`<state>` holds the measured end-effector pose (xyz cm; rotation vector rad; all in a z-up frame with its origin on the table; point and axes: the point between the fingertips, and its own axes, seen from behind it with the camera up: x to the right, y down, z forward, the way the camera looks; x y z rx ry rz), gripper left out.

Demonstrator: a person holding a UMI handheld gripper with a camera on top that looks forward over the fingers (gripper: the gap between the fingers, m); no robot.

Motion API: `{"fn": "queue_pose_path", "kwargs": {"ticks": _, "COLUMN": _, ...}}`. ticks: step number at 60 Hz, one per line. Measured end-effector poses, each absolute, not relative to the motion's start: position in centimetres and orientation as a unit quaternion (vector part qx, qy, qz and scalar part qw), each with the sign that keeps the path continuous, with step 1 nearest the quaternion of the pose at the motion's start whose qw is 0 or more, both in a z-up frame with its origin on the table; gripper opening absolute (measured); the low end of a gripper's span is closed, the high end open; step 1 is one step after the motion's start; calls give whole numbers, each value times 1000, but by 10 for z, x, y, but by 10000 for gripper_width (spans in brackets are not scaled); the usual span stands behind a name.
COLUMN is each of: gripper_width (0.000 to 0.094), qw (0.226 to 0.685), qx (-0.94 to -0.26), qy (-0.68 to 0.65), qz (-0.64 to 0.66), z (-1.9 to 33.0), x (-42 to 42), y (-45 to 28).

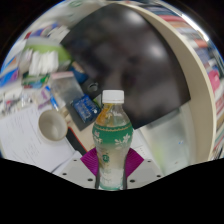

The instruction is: Pour water

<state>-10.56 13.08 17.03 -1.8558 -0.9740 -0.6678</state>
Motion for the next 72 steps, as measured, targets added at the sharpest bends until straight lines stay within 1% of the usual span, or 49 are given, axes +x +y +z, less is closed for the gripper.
{"fn": "queue_pose_path", "kwargs": {"ticks": 3, "gripper_width": 310, "qw": 494, "qx": -795, "qy": -312, "qz": -164, "z": 176, "x": -107, "y": 129}}
{"fn": "queue_pose_path", "kwargs": {"ticks": 7, "gripper_width": 310, "qw": 528, "qx": -822, "qy": -203, "qz": -72, "z": 189, "x": -105, "y": 129}}
{"fn": "queue_pose_path", "kwargs": {"ticks": 9, "gripper_width": 310, "qw": 535, "qx": -829, "qy": -162, "qz": -34, "z": 190, "x": -109, "y": 134}}
{"fn": "queue_pose_path", "kwargs": {"ticks": 12, "gripper_width": 310, "qw": 549, "qx": -827, "qy": -121, "qz": 21, "z": 187, "x": -92, "y": 139}}
{"fn": "queue_pose_path", "kwargs": {"ticks": 17, "gripper_width": 312, "qw": 563, "qx": -822, "qy": -65, "qz": 63, "z": 176, "x": -78, "y": 146}}
{"fn": "queue_pose_path", "kwargs": {"ticks": 20, "gripper_width": 311, "qw": 567, "qx": -819, "qy": -42, "qz": 70, "z": 164, "x": -72, "y": 149}}
{"fn": "queue_pose_path", "kwargs": {"ticks": 29, "gripper_width": 310, "qw": 577, "qx": -814, "qy": -38, "qz": 57, "z": 125, "x": -63, "y": 158}}
{"fn": "queue_pose_path", "kwargs": {"ticks": 40, "gripper_width": 311, "qw": 575, "qx": -815, "qy": -43, "qz": 48, "z": 85, "x": -59, "y": 163}}
{"fn": "queue_pose_path", "kwargs": {"ticks": 42, "gripper_width": 310, "qw": 590, "qx": -805, "qy": -47, "qz": 44, "z": 89, "x": -59, "y": 164}}
{"fn": "queue_pose_path", "kwargs": {"ticks": 52, "gripper_width": 323, "qw": 608, "qx": -792, "qy": -60, "qz": 20, "z": 89, "x": -60, "y": 159}}
{"fn": "queue_pose_path", "kwargs": {"ticks": 54, "gripper_width": 352, "qw": 609, "qx": -791, "qy": -52, "qz": 20, "z": 89, "x": -58, "y": 158}}
{"fn": "queue_pose_path", "kwargs": {"ticks": 55, "gripper_width": 390, "qw": 609, "qx": -792, "qy": -47, "qz": 19, "z": 89, "x": -58, "y": 158}}
{"fn": "queue_pose_path", "kwargs": {"ticks": 59, "gripper_width": 474, "qw": 609, "qx": -792, "qy": -40, "qz": 19, "z": 90, "x": -57, "y": 156}}
{"fn": "queue_pose_path", "kwargs": {"ticks": 63, "gripper_width": 526, "qw": 602, "qx": -798, "qy": -34, "qz": 18, "z": 88, "x": -56, "y": 153}}
{"fn": "queue_pose_path", "kwargs": {"ticks": 65, "gripper_width": 597, "qw": 590, "qx": -807, "qy": -28, "qz": 21, "z": 83, "x": -56, "y": 151}}
{"fn": "queue_pose_path", "kwargs": {"ticks": 67, "gripper_width": 694, "qw": 579, "qx": -815, "qy": -20, "qz": 25, "z": 79, "x": -56, "y": 146}}
{"fn": "queue_pose_path", "kwargs": {"ticks": 68, "gripper_width": 767, "qw": 576, "qx": -817, "qy": -17, "qz": 26, "z": 78, "x": -56, "y": 144}}
{"fn": "queue_pose_path", "kwargs": {"ticks": 69, "gripper_width": 807, "qw": 574, "qx": -818, "qy": -12, "qz": 27, "z": 78, "x": -55, "y": 142}}
{"fn": "queue_pose_path", "kwargs": {"ticks": 70, "gripper_width": 811, "qw": 573, "qx": -819, "qy": -10, "qz": 27, "z": 79, "x": -54, "y": 139}}
{"fn": "queue_pose_path", "kwargs": {"ticks": 72, "gripper_width": 850, "qw": 568, "qx": -822, "qy": -14, "qz": 19, "z": 78, "x": -52, "y": 131}}
